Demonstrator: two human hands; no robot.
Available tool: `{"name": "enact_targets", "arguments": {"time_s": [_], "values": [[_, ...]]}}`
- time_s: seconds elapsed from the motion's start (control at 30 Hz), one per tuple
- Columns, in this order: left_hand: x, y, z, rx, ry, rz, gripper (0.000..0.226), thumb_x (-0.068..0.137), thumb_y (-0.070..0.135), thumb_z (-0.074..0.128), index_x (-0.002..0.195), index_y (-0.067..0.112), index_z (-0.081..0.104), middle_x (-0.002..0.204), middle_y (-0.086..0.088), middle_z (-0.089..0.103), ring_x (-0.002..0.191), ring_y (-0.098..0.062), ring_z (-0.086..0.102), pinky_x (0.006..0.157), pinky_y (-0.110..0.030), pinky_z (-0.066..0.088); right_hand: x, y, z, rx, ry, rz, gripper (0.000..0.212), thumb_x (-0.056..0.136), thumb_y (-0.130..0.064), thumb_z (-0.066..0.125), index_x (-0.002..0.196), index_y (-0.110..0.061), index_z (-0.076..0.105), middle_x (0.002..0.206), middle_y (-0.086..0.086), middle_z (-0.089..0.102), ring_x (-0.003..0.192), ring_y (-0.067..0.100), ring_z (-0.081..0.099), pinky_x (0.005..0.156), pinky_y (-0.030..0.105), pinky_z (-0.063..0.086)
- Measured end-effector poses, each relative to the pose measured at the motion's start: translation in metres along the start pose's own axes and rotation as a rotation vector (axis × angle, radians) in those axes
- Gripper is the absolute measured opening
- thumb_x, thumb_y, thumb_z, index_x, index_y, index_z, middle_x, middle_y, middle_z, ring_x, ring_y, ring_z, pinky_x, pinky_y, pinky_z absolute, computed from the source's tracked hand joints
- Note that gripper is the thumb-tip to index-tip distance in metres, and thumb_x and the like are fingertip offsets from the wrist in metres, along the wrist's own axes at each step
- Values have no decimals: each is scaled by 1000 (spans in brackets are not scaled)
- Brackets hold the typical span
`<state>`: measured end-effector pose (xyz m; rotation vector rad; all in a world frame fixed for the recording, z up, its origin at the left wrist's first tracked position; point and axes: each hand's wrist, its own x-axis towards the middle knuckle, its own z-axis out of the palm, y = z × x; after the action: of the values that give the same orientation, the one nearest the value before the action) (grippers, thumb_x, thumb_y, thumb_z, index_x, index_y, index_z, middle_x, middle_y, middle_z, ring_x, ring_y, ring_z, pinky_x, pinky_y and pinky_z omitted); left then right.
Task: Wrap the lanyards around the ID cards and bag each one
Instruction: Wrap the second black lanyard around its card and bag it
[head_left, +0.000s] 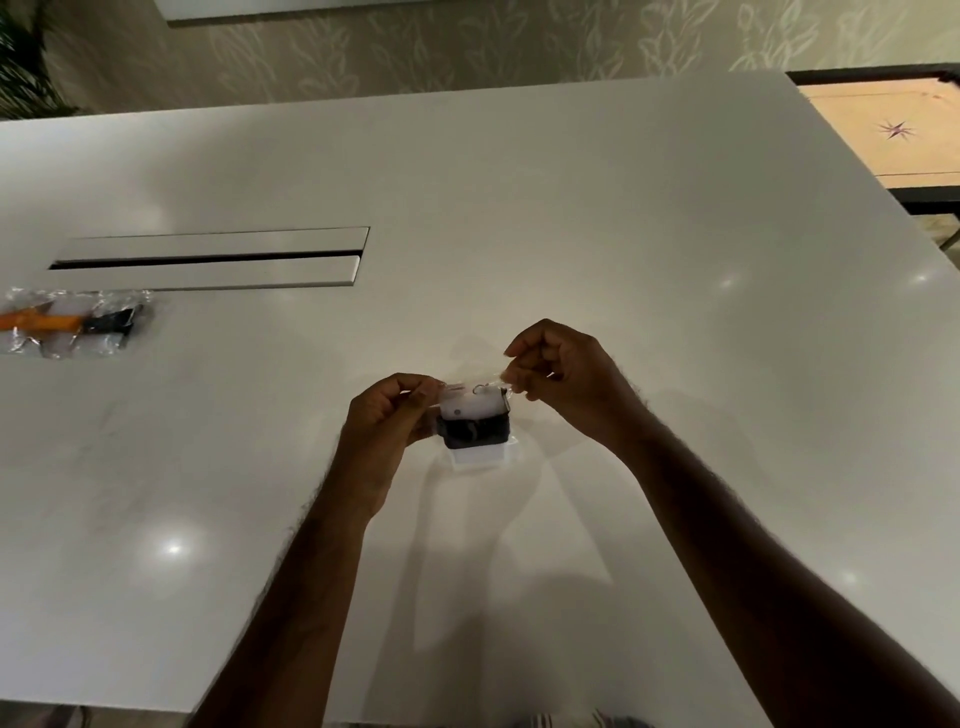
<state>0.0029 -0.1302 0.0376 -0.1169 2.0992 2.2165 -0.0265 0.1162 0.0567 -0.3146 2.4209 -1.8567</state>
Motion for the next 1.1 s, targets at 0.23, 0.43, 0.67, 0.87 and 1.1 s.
{"name": "enact_targets", "arguments": {"time_s": [0.23, 0.43, 0.67, 0.87, 1.1], "values": [[0, 8, -4, 186, -59, 146, 10, 96, 18, 69, 102, 24, 73, 108, 1, 79, 98, -18, 77, 74, -30, 63, -1, -4, -1, -58, -32, -6, 15, 94, -13, 77, 100, -25, 70, 92, 2, 79, 82, 23, 76, 77, 49, 62], [5, 13, -13, 445, -121, 130, 12, 93, 32, 76, 105, 34, 74, 98, 5, 80, 83, -24, 77, 75, -40, 59, -2, -7, -1, -94, -48, -14, 13, 95, -21, 79, 98, -30, 71, 91, -5, 78, 83, 18, 76, 78, 50, 65], [15, 28, -20, 686, -246, 170, 9, 89, 34, 81, 96, 34, 76, 97, 16, 76, 89, -7, 73, 74, -19, 58, -3, -15, 0, -102, -61, -41, 16, 93, -20, 80, 102, -29, 71, 95, -10, 81, 93, 13, 77, 87, 44, 61], [21, 54, -32, 951, -395, 379, 23, 80, 37, 87, 88, 24, 69, 88, 11, 67, 78, -12, 65, 65, -23, 56, -4, -25, 0, -127, -102, -86, 17, 94, -17, 80, 106, -23, 70, 93, -12, 80, 89, 7, 77, 82, 22, 58], [24, 66, -31, 984, -478, 301, 29, 77, 45, 87, 80, 30, 63, 84, 21, 65, 69, -13, 65, 59, -21, 48, 1, -30, 1, -130, -126, -138, 19, 95, -16, 79, 109, -23, 69, 94, -12, 79, 90, 8, 76, 83, 21, 58]]}}
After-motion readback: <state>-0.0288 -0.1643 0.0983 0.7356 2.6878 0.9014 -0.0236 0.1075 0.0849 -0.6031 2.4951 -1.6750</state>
